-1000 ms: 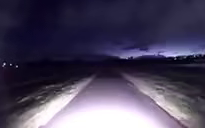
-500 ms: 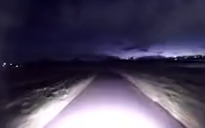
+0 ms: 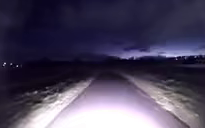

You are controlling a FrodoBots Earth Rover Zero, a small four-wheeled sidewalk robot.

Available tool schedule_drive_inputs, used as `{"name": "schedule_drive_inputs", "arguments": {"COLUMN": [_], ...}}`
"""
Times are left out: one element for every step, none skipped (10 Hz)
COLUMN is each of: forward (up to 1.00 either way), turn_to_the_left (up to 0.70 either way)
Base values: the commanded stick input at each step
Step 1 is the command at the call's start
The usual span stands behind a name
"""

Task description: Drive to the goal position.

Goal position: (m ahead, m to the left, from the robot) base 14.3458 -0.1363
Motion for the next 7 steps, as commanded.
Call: {"name": "schedule_drive_inputs", "arguments": {"forward": [0.85, 0.85, 0.85, 0.85, 0.85, 0.85, 0.85], "turn_to_the_left": [0.0, 0.0, 0.0, 0.0, 0.0, 0.0, 0.0]}}
